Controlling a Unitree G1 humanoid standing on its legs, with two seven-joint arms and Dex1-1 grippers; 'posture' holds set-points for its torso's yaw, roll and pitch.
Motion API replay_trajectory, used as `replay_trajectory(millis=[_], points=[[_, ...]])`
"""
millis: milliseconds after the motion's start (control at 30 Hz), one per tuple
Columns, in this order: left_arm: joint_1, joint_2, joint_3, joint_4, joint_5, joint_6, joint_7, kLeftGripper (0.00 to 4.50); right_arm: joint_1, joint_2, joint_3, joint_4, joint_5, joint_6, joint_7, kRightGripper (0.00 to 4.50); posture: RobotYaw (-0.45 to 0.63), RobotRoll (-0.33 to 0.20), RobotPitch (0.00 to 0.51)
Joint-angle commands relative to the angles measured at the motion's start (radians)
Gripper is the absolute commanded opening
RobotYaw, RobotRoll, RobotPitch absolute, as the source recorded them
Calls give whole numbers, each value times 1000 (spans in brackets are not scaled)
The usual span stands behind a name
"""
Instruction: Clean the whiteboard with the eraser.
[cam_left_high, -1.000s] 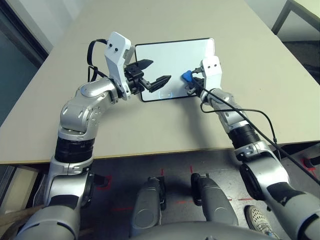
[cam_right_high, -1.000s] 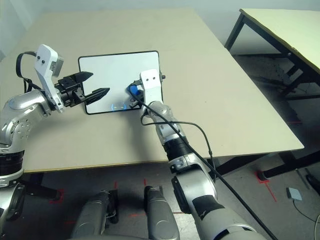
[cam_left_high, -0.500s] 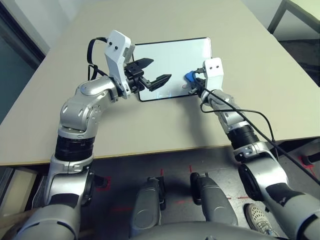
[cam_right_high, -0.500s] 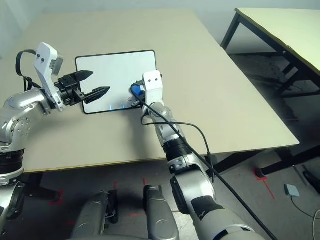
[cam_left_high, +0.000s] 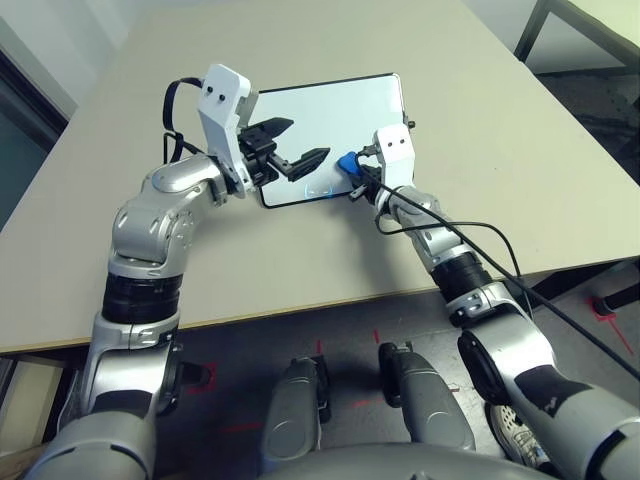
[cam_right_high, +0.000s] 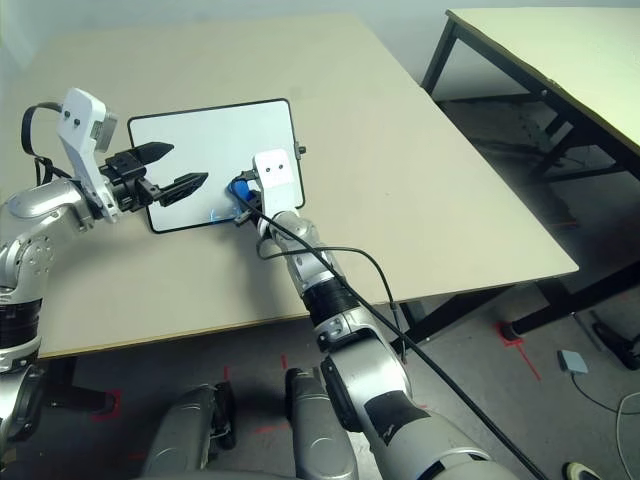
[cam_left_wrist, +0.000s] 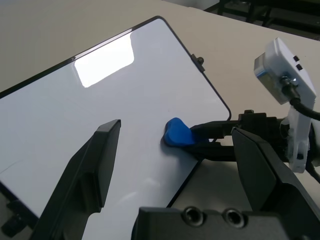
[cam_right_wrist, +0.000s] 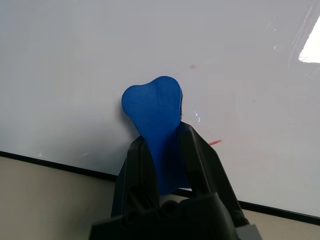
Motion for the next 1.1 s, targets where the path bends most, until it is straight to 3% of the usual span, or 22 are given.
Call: replay_trajectory(millis=[33,500,1100], points=[[17,19,10,-4,-2,14,-5,4500,8,-10,13,63,-20,2,-3,815,63,0,180],[19,8,10,-7,-9,11,5,4500,-58,-108,-91,136,-16,-143,-143,815,48,0,185],[15,-3,13,-12,-14,18,18,4500,-9,48,3,95,-15,-114,22,815,59,0,196]])
